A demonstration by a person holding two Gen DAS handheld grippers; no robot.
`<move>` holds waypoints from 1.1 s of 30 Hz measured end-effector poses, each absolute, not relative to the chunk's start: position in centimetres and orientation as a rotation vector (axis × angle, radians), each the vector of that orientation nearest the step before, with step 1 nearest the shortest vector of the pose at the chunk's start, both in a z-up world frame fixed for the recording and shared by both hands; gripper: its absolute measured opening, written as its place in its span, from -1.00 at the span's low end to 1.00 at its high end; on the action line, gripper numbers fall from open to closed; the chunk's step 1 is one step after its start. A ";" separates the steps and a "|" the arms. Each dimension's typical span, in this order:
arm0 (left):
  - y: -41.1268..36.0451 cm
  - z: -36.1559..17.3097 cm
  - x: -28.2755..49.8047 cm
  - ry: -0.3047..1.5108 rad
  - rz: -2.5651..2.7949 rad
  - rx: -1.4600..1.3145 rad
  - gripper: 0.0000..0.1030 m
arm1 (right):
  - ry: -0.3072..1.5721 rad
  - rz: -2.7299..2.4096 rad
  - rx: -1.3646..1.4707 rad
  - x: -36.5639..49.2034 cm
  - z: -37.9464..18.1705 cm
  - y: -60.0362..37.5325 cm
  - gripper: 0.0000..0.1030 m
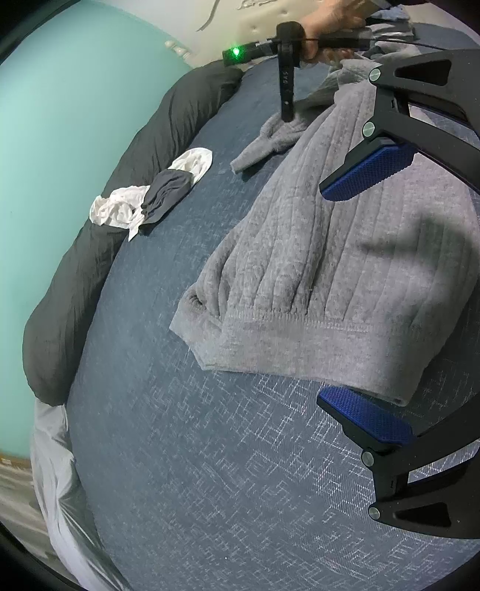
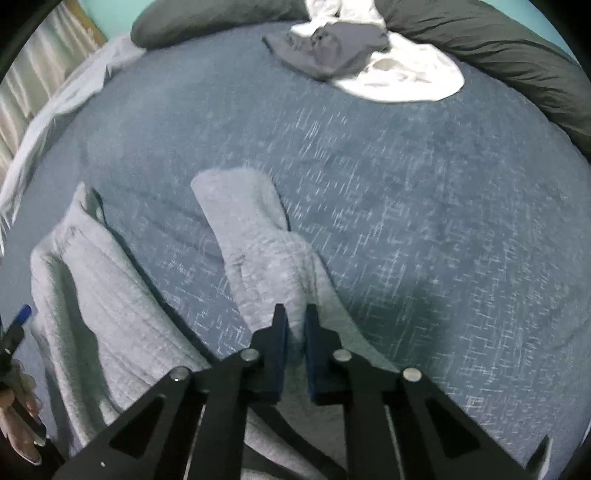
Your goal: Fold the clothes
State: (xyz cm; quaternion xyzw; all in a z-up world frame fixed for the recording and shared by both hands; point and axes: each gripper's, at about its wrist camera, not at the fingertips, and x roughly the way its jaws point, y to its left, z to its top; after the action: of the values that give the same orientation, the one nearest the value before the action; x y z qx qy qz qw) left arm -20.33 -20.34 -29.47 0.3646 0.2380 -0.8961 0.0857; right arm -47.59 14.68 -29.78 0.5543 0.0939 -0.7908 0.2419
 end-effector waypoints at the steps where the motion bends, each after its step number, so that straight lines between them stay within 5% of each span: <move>1: -20.3 -29.5 -20.4 0.709 -2.672 1.089 0.99 | 0.237 -2.178 1.498 -47.6 -29.4 15.1 -0.86; 26: -18.3 -29.2 -21.6 0.636 -2.684 1.099 0.99 | -0.401 -2.952 1.023 -45.6 -10.1 47.1 -0.88; 33: -17.9 -29.2 -21.7 0.620 -2.686 1.104 0.99 | -0.426 -2.966 1.211 -45.7 -13.2 50.2 -0.88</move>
State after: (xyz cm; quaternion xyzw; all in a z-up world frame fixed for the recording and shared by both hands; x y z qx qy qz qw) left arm -21.70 -17.93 -29.25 0.3704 0.2080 -0.9012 0.0859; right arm -45.69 50.20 -13.19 0.3744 -0.1317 -0.9167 -0.0451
